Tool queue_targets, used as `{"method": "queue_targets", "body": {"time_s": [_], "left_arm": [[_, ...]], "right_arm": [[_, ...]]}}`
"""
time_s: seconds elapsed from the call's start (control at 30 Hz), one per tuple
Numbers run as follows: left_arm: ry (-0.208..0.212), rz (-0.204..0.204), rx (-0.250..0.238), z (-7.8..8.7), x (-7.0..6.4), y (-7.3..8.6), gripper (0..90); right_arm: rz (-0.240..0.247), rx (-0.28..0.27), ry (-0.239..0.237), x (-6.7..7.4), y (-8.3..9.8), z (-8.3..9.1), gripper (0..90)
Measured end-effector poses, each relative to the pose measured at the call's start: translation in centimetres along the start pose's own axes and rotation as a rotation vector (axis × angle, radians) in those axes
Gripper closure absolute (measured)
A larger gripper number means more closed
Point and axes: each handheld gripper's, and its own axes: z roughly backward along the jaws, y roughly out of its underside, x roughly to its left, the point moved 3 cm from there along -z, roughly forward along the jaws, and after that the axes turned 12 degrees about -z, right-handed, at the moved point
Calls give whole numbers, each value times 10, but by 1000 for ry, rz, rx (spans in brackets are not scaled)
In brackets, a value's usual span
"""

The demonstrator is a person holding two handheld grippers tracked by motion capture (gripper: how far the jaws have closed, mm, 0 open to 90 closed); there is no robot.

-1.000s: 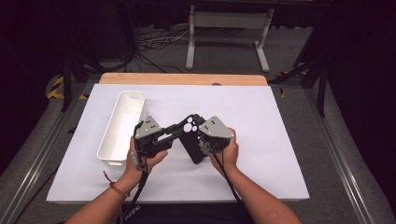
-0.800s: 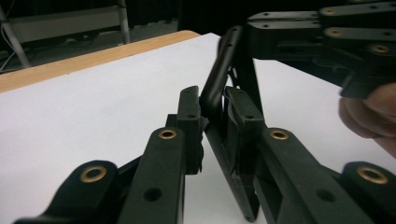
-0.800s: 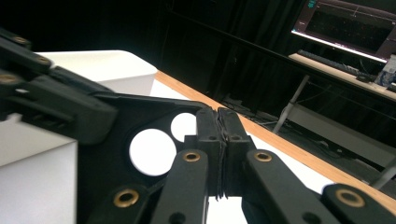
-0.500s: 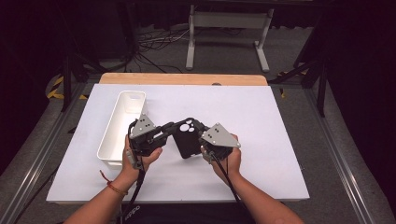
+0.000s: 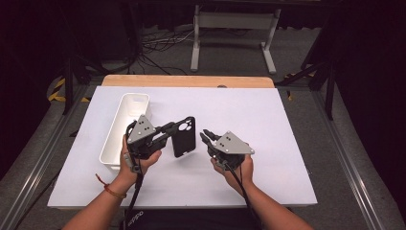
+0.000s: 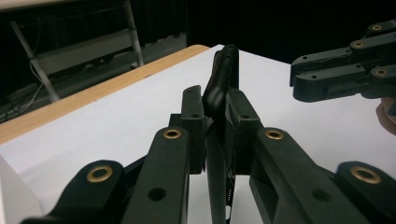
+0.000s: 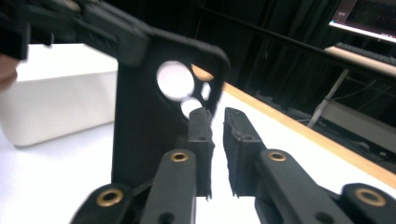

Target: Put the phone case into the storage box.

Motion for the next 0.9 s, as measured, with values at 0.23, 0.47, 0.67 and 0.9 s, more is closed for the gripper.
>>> {"method": "queue_targets", "body": {"time_s": [0.23, 0.47, 0.67, 0.9], "left_arm": [[-1, -40, -7, 8, 5, -5, 805], [10, -86, -26, 18, 12, -9, 805], [31, -105, -41, 27, 21, -11, 805], [37, -137, -57, 38, 31, -15, 804]], "right_arm": [[-8, -7, 4, -21, 10, 19, 648], [-12, 35, -4, -37, 25, 31, 486], [4, 60, -18, -40, 37, 35, 364], [-2, 49, -45, -41, 44, 44, 214]]}}
